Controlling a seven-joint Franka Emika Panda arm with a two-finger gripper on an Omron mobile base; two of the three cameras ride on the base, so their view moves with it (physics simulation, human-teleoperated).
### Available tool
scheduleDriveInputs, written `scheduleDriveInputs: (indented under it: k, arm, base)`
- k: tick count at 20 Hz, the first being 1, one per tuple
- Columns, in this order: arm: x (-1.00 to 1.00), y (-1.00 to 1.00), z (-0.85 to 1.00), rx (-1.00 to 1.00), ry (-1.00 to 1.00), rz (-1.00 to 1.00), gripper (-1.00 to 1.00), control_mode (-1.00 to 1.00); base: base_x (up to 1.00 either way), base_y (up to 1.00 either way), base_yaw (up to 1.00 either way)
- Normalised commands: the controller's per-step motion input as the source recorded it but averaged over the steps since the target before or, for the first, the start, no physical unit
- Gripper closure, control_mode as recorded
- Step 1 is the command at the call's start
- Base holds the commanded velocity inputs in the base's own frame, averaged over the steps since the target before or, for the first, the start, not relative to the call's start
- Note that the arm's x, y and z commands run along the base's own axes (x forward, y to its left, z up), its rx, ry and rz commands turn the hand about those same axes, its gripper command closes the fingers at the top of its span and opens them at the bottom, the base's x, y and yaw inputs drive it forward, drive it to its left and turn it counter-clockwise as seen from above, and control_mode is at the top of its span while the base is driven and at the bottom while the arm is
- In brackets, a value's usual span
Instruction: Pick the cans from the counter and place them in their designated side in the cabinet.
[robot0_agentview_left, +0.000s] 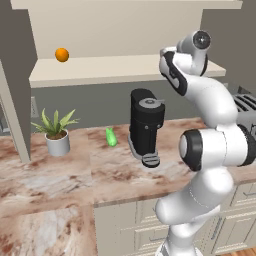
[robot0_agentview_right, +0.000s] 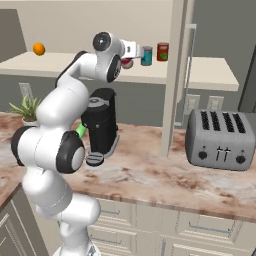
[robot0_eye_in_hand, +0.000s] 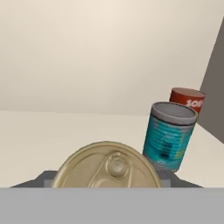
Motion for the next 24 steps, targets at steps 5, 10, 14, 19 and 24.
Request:
scheduleDriveInputs:
  k: [5, 10, 14, 19, 24]
  arm:
    - [0.30, -0.04, -0.26, 0.00, 0.04, 0.00, 1.00, -1.00]
    - [0.26, 0.00, -0.36, 0.00, 0.03, 0.00, 1.00, -1.00]
    - [0.22, -0.02, -0.38, -0.01, 0.00, 0.00, 1.00, -1.00]
    - [0.18, -0.06, -0.37, -0.02, 0.00, 0.00, -1.00, -1.00]
    - [0.23, -0.09, -0.30, 0.00, 0.00, 0.01, -1.00, -1.00]
  base:
    - [0.00, 0.00, 0.00]
    - [0.00, 0.00, 0.00]
    - [0.00, 0.00, 0.00]
    - [0.00, 0.00, 0.00]
    - [0.00, 0.00, 0.00]
